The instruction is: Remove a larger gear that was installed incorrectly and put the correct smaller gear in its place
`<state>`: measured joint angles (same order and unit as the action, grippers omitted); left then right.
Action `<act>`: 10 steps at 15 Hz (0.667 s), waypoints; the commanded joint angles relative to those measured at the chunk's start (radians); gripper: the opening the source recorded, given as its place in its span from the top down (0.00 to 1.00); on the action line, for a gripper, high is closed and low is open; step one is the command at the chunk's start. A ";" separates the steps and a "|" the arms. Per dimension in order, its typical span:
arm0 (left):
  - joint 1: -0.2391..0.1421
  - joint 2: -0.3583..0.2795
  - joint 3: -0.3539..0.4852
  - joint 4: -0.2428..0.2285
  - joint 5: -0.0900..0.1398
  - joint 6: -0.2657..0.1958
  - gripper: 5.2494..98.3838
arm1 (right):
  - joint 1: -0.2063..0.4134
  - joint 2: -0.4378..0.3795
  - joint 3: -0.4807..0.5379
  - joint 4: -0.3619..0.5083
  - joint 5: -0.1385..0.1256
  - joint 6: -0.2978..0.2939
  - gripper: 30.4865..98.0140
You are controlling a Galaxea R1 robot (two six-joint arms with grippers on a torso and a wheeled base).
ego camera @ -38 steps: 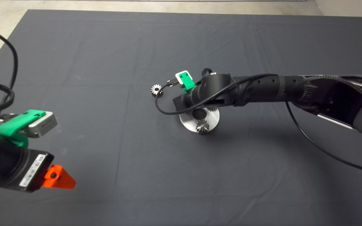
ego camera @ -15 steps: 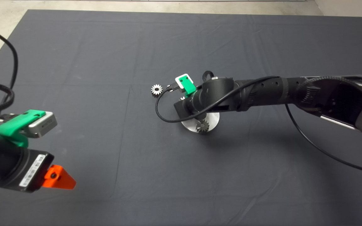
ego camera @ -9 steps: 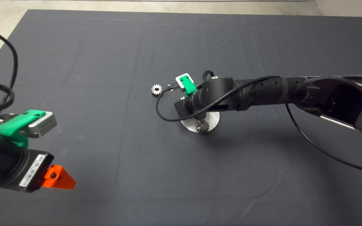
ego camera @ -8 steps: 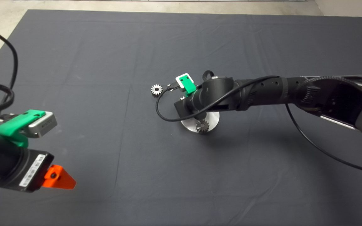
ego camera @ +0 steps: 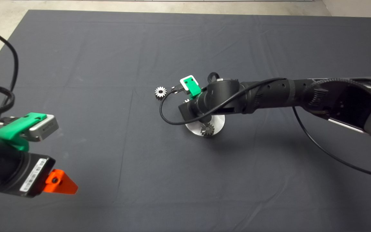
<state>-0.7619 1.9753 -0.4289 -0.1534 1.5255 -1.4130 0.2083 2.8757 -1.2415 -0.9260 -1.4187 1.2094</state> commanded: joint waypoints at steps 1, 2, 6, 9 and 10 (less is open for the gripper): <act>-0.004 0.003 0.012 0.002 0.018 0.000 0.00 | 0.017 0.003 0.016 -0.019 0.001 0.006 0.75; -0.004 0.003 0.012 0.002 0.018 0.000 0.00 | 0.017 0.003 0.016 -0.019 0.001 0.008 0.76; -0.004 0.006 0.012 0.002 0.018 0.000 0.00 | 0.023 0.012 0.013 -0.017 0.000 0.016 0.76; -0.004 0.004 0.012 0.002 0.018 0.000 0.00 | 0.053 0.017 0.013 -0.008 -0.003 0.019 0.76; -0.004 0.004 0.012 0.003 0.018 0.000 0.00 | 0.065 0.017 0.015 0.004 -0.003 0.019 0.76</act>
<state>-0.7619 1.9785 -0.4289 -0.1534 1.5255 -1.4130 0.2115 2.8817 -1.2406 -0.9236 -1.4313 1.2204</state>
